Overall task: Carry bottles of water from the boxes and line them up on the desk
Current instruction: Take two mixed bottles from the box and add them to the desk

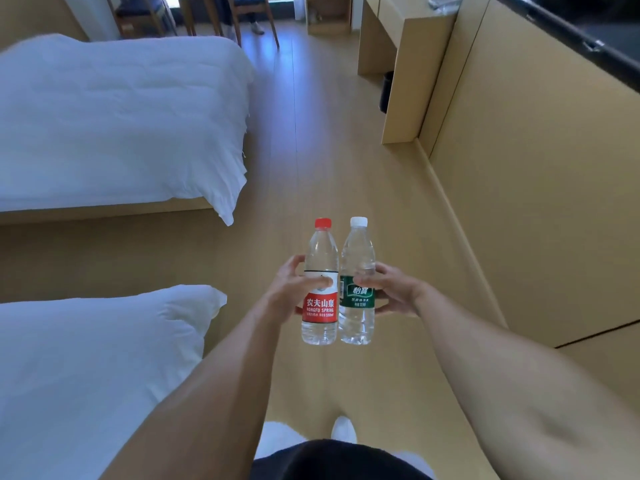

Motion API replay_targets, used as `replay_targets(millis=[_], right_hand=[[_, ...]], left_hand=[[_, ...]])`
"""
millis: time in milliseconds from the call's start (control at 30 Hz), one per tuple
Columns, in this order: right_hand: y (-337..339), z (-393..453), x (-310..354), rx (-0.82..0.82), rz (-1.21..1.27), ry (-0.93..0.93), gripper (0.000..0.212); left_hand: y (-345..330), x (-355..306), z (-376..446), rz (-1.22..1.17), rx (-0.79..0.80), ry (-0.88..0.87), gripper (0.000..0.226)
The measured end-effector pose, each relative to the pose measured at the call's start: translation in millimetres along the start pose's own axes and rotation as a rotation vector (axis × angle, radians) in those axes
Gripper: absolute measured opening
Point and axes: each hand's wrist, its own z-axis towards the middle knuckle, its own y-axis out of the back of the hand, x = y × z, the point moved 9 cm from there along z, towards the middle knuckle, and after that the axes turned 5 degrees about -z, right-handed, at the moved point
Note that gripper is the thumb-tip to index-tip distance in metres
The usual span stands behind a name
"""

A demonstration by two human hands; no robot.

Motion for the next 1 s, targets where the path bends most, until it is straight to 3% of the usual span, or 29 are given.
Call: replay_targets(millis=[433,700,1000], right_hand=[[106.2,126.8,108.3,-0.117,0.014,-0.026,0.054],[154.7,230.4,220.5,-0.211,0.041,-0.053,0.056],[192.6,337.2,323.9,-0.221,0.068,-0.03,0.05]], left_hand=[[-12.5,-106.4,196.6,0.018,0.093,0.005,0.063],[-4.1,-205.2,341.1,0.07,0.238,0.015,0.064],[31.7,-300.6,469.4,0.096,0.201,0.011,0.066]])
